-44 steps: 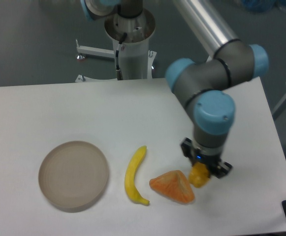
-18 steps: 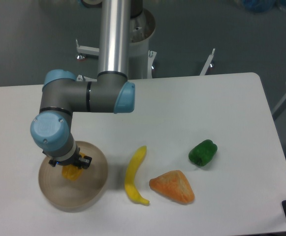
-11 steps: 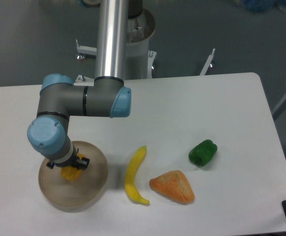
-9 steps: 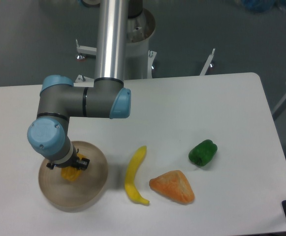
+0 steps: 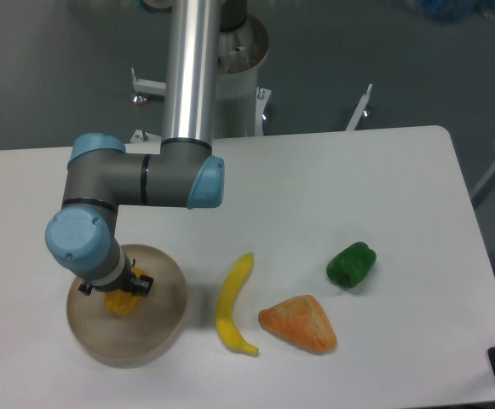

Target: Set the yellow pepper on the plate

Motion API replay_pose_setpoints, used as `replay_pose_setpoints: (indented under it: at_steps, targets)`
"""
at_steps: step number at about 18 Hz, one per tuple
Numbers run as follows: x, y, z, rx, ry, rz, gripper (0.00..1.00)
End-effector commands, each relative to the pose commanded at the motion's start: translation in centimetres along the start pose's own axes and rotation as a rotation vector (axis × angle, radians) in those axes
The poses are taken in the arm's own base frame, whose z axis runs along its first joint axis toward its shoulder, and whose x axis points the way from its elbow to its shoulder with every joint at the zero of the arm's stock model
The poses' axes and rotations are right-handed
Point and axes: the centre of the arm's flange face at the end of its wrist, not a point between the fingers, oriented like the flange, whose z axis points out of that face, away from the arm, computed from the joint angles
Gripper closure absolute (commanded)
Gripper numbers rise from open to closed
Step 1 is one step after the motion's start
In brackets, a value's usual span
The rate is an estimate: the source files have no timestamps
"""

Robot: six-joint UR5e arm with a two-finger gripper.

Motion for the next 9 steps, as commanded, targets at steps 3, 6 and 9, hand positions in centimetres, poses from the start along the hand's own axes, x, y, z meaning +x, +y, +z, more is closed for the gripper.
replay_pose_setpoints:
  at_steps: [3, 6, 9]
  targets:
    - [0.0, 0.2, -0.9, 0.013, -0.003, -0.001, 0.0]
    - [-0.6, 0.5, -2.0, 0.025, -0.007, 0.001, 0.0]
    - [-4.0, 1.5, -4.5, 0.067, -0.017, -0.027, 0.0]
